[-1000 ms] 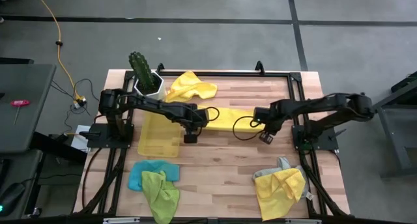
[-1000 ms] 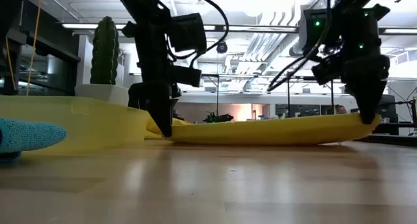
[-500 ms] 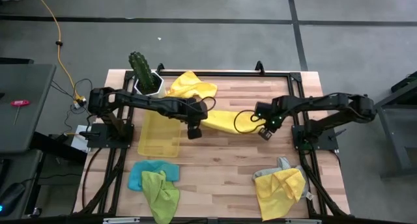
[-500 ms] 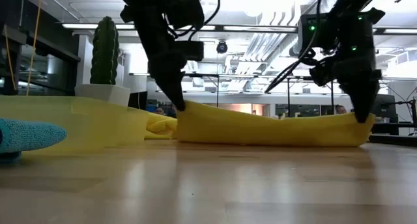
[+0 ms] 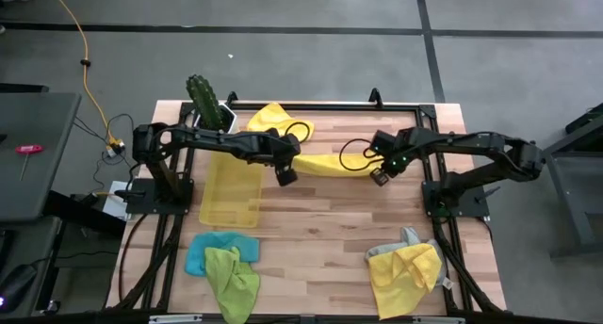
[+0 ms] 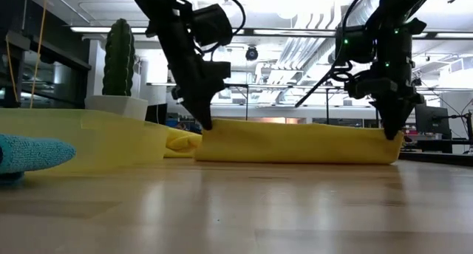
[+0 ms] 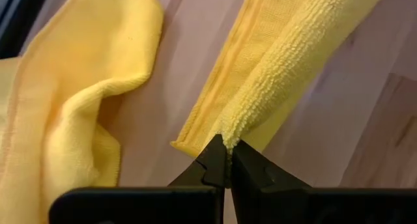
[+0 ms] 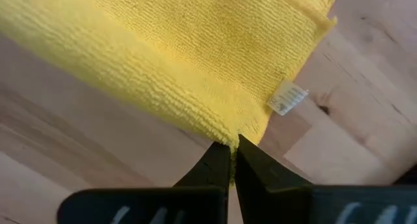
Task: Fold microfiber towels
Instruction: Fold the top right yellow microfiber towel
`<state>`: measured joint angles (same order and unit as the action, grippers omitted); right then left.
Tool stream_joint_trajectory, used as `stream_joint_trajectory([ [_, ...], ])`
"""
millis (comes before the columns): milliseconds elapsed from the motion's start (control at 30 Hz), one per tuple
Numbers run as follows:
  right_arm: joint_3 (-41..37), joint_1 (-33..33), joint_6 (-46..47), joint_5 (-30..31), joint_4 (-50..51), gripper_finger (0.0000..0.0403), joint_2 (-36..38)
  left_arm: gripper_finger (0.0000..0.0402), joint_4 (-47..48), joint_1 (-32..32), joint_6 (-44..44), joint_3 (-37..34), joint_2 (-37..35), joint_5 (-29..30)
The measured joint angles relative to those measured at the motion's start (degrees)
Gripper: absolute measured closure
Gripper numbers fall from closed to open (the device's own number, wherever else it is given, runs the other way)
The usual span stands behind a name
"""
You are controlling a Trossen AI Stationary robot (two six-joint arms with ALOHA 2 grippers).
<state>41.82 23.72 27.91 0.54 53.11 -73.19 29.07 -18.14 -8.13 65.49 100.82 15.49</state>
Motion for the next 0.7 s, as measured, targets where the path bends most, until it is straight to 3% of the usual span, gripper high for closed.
stream_joint_trajectory([
  [267, 0.07, -0.93, -2.88, -5.43, 1.22, 0.0403, 1.14, 0.0401, -0.70, 2.45, -0.76, -0.38, 0.00, 0.86],
  [400, 0.07, -0.92, -2.90, -6.82, 0.38, 0.0403, 3.89, 0.0401, -0.65, 3.52, -2.33, -0.39, 0.00, 4.96],
  [500, 0.07, -0.14, -2.69, -5.94, 0.31, 0.0403, 6.37, 0.0401, -0.51, 3.71, -3.90, -0.39, 0.00, 6.51],
  [700, 0.11, 2.86, -0.94, 2.26, -0.50, 0.0403, 8.40, 0.0401, -0.43, 3.66, -6.89, -0.42, 0.00, 11.84],
])
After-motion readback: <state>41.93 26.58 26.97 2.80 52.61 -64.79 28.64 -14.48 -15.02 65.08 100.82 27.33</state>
